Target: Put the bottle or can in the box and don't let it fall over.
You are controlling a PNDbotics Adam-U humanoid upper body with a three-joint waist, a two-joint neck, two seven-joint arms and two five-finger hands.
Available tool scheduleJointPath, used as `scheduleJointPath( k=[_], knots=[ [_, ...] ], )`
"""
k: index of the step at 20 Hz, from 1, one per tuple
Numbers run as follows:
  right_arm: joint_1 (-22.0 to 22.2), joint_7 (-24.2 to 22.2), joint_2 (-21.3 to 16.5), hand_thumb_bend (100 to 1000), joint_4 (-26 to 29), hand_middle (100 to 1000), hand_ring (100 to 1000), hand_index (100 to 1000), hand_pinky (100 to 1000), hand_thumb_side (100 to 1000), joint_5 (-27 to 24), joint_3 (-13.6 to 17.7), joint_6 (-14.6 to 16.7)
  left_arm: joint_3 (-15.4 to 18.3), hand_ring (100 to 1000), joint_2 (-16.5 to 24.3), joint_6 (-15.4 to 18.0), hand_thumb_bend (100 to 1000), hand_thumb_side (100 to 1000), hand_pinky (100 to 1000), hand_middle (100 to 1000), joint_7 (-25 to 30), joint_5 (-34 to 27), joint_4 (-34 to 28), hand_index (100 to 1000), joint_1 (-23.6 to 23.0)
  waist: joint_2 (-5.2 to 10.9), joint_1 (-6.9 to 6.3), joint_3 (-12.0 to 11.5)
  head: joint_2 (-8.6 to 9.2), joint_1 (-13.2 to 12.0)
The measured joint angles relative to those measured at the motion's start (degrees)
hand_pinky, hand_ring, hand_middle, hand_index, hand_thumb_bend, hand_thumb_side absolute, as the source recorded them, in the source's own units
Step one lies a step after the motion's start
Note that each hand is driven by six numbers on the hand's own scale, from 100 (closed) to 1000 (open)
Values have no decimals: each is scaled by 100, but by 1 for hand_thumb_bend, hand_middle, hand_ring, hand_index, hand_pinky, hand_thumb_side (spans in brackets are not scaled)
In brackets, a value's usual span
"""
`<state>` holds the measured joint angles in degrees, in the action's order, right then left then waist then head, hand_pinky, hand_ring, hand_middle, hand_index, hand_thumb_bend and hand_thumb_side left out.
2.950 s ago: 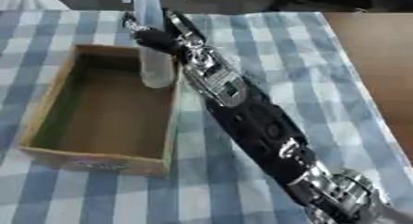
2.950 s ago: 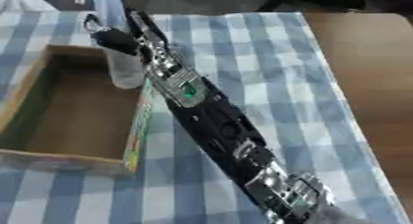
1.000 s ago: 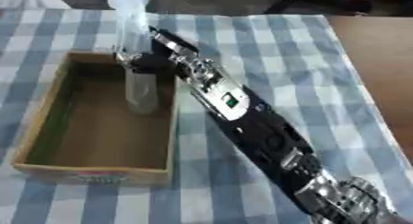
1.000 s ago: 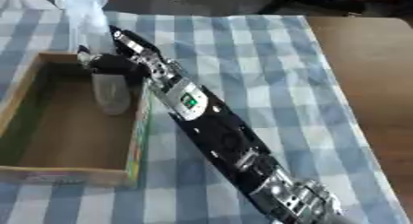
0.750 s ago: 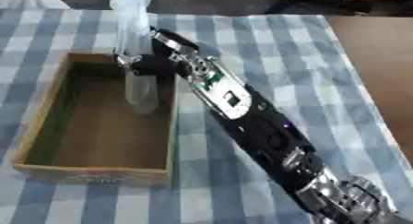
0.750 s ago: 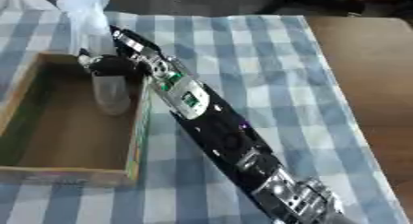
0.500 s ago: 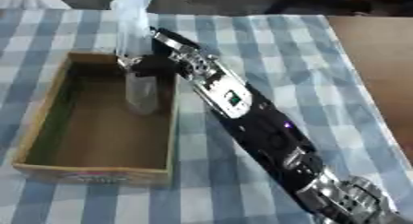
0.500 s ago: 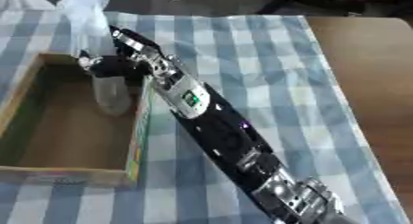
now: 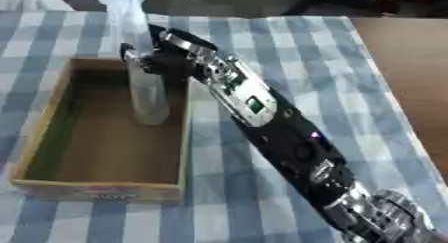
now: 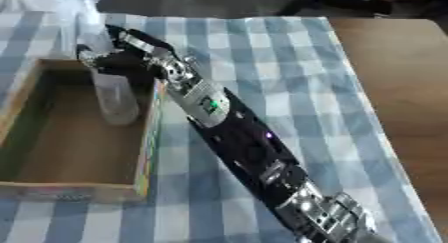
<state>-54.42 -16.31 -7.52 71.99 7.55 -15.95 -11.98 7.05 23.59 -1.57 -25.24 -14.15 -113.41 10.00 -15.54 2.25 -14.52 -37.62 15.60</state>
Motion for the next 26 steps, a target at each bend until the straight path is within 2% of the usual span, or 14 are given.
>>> scheduleJointPath(
  k=[13, 26],
  knots=[
    [84, -255, -115, 100, 216, 1000, 1000, 1000, 1000, 550, 25, -75, -104, 19, 677, 3, -3, 100, 685, 485, 679, -16, 13, 0, 702, -101, 50, 4, 116, -8, -106],
    [286, -253, -340, 100, 773, 1000, 1000, 1000, 1000, 549, -224, -142, -275, 20, 678, 8, -10, 100, 685, 484, 677, -31, 47, 0, 701, -167, 85, 1, 230, -52, -192]
  ],
)
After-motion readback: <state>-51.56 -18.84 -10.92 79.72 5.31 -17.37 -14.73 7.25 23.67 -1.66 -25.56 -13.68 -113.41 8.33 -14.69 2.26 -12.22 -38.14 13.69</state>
